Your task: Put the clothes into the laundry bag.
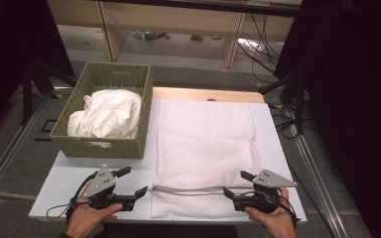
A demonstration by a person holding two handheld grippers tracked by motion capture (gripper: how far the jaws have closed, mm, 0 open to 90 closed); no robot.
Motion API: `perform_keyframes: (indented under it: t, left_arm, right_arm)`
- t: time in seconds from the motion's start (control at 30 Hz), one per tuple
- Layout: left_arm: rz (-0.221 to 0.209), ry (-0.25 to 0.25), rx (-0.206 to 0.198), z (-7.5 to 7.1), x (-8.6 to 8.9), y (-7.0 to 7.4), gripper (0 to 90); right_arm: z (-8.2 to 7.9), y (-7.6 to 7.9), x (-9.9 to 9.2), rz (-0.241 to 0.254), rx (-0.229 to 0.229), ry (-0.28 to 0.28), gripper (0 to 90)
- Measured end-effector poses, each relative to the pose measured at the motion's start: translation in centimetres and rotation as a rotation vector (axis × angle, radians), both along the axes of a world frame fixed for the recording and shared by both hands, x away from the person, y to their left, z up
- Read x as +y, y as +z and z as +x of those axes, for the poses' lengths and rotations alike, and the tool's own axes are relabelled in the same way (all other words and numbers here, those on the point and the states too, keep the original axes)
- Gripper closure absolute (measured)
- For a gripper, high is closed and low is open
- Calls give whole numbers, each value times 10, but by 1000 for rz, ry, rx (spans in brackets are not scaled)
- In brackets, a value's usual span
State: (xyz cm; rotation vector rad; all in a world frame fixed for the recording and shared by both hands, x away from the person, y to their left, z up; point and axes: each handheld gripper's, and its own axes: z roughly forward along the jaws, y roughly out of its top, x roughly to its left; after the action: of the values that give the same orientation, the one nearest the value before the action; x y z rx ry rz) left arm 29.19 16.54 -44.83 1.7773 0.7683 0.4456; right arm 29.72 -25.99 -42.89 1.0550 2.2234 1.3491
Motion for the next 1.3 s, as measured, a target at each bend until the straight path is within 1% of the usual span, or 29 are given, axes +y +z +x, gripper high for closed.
perform_keyframes:
  t: [0.03, 0.07, 0.13, 0.2, 0.23, 0.3, 0.37, 0.43, 0.47, 0.5, 0.53, 0.6, 0.63, 0.67, 0.7, 0.77, 0.8, 0.83, 0.87, 0.9, 0.93, 1.0, 1.03, 1.07, 1.13, 1.17, 1.2, 1.23, 1.3]
  left_arm:
    - [1, 1, 1, 0, 0, 0, 173]
    - [1, 0, -2, 0, 0, 0, 173]
    - [-6, 11, 8, 0, 1, 0, 173]
    - [0, 4, 5, 2, 1, 0, 174]
    - [4, 12, 11, 1, 2, 0, 174]
    - [6, 14, 11, 1, 2, 0, 174]
    - [6, 13, 12, 0, 2, 0, 180]
    - [17, 6, 2, 1, 3, 1, 180]
    - [18, 7, -1, 1, 3, 1, 180]
    - [11, 9, -1, 2, 3, 1, 180]
    - [12, 8, 0, 2, 3, 1, 180]
    - [7, 14, 15, 0, 2, 0, 180]
    - [8, 10, 7, 0, 2, 1, 180]
    - [10, 11, 8, -1, 2, 1, 180]
    - [-2, 13, 12, -1, 2, 1, 180]
    - [1, 18, 14, -1, 2, 1, 179]
    - [-3, 12, 13, 0, 2, 1, 180]
    - [18, 14, 13, 0, 3, 1, 180]
    - [24, 2, 4, 1, 4, 1, 179]
    - [10, 16, 20, 0, 3, 0, 179]
    - [17, 11, 14, 0, 4, 1, 180]
    - [14, 11, 16, 0, 4, 0, 179]
    - [15, 11, 18, 0, 4, 0, 180]
    - [26, 1, 10, 1, 5, 0, 180]
    - [31, -1, 9, 1, 5, -1, 179]
    - [31, -4, 9, 1, 5, -1, 179]
    - [17, 8, 22, 0, 4, -2, 179]
    - [12, 10, 25, 0, 4, -2, 177]
    - [15, 10, 21, 0, 5, -2, 177]
  right_arm:
    - [0, 1, -1, -17, -12, -6, 175]
    - [0, 0, -1, -17, -16, -7, 175]
    - [1, 1, -2, -31, -7, -9, 175]
    - [3, -1, -2, -20, -9, 1, 177]
    - [1, 0, -1, -26, 13, -21, 193]
    - [4, -1, -2, -58, -7, -12, 248]
    - [8, -2, -2, -77, -7, -5, 240]
    - [10, -3, -1, -75, 13, 5, 236]
    - [13, -4, -1, -83, 2, 9, 230]
    - [13, -5, 0, -84, 24, -3, 222]
    - [17, -6, -1, -100, 5, 8, 212]
    - [21, -8, 0, -125, 11, 11, 183]
    - [22, -8, 0, -141, 5, 17, 181]
    - [24, -8, 1, -152, 13, 23, 179]
    - [26, -9, 2, -169, 13, 28, 177]
    - [32, -12, 4, -199, 36, 42, 187]
    - [36, -14, 5, -225, 24, 61, 193]
    - [39, -16, 6, -235, 61, 58, 194]
    - [43, -18, 7, -261, 63, 75, 207]
    - [46, -20, 9, -291, 65, 87, 234]
    - [48, -22, 10, -317, 77, 109, 259]
    - [52, -24, 13, -353, 94, 137, 294]
    - [54, -27, 15, -362, 73, 154, 302]
    - [55, -26, 16, -378, 98, 167, 307]
    - [57, -30, 22, -404, 71, 199, 308]
    - [57, -32, 26, -429, 88, 219, 307]
    - [57, -34, 29, -453, 79, 235, 307]
    - [57, -35, 33, -466, 100, 232, 307]
    - [59, -37, 38, -505, 93, 247, 307]
